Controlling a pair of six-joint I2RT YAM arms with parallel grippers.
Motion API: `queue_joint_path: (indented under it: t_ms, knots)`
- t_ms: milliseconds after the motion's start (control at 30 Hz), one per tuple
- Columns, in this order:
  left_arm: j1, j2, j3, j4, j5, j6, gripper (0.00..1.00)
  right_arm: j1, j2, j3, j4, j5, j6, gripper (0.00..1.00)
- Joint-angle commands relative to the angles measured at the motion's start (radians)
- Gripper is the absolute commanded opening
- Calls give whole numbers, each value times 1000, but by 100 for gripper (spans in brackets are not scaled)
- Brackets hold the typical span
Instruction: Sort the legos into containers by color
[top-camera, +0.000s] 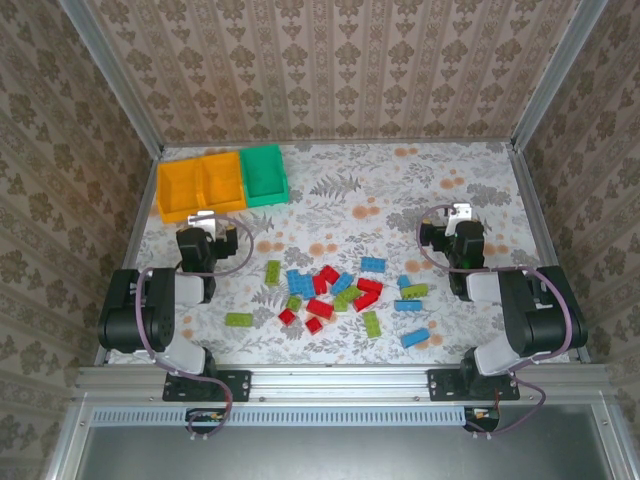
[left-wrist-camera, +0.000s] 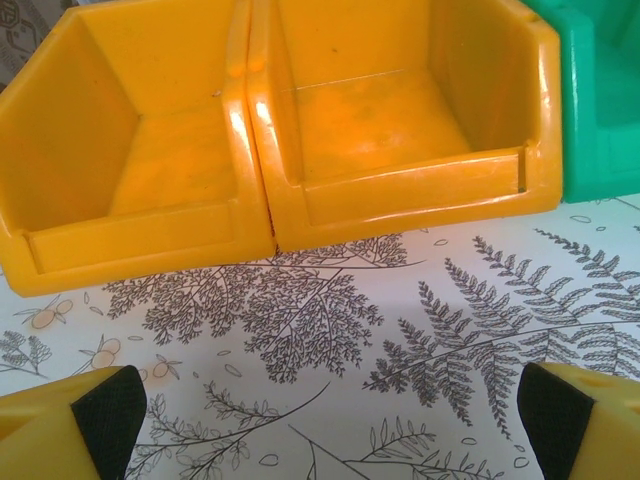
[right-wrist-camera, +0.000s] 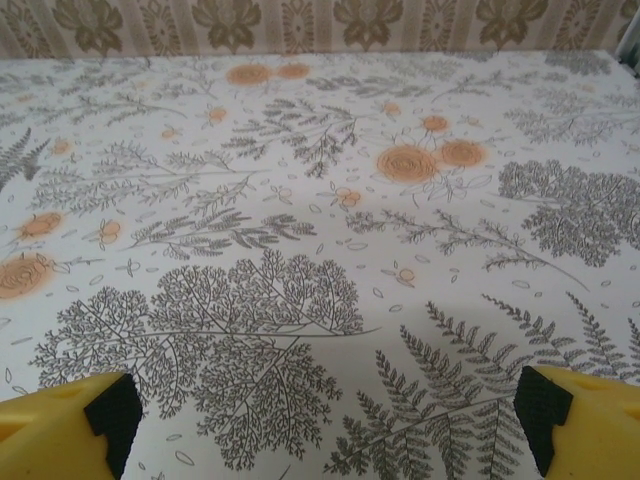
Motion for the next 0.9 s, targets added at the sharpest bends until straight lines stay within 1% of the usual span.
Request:
queue_joint_path:
  t_ms: [0,67,100,133,200,267,367,433,500,567,733,800,867]
  knots:
    - [-6,-96,101,-180,-97,-32,100,-4,-107,113,-266,-15,22,99]
    - [-7,-150,189,-373,-189,-66,100,-3,-169,173,-430,-34,67,98]
    - [-3,-176,231,-449,-233,-119,100,-2,-190,201,-507,-49,96,97]
    - [1,-196,263,-519,-248,-160,100,-2,-202,223,-569,-62,122,97]
    - [6,-215,330,-624,-235,-227,95,0,-221,265,-693,-77,187,97]
    - [5,-190,405,-707,-209,-242,93,2,-228,295,-780,-92,232,94]
    - [13,-97,543,-854,-214,-265,92,5,-232,330,-891,-140,286,91]
    - [37,-24,649,-955,-185,-295,86,8,-228,358,-968,-186,300,89]
    - [67,48,735,-1010,-108,-311,80,15,-234,373,-1036,-225,314,87]
    - [86,112,799,-1030,-61,-312,76,27,-257,357,-1058,-243,332,87]
    - [119,283,970,-1120,-3,-316,72,54,-345,303,-1110,-215,383,87]
    - [126,338,1020,-1132,34,-306,68,68,-364,302,-1163,-192,392,87]
    - [126,373,1052,-1127,50,-300,67,85,-372,311,-1223,-156,400,87]
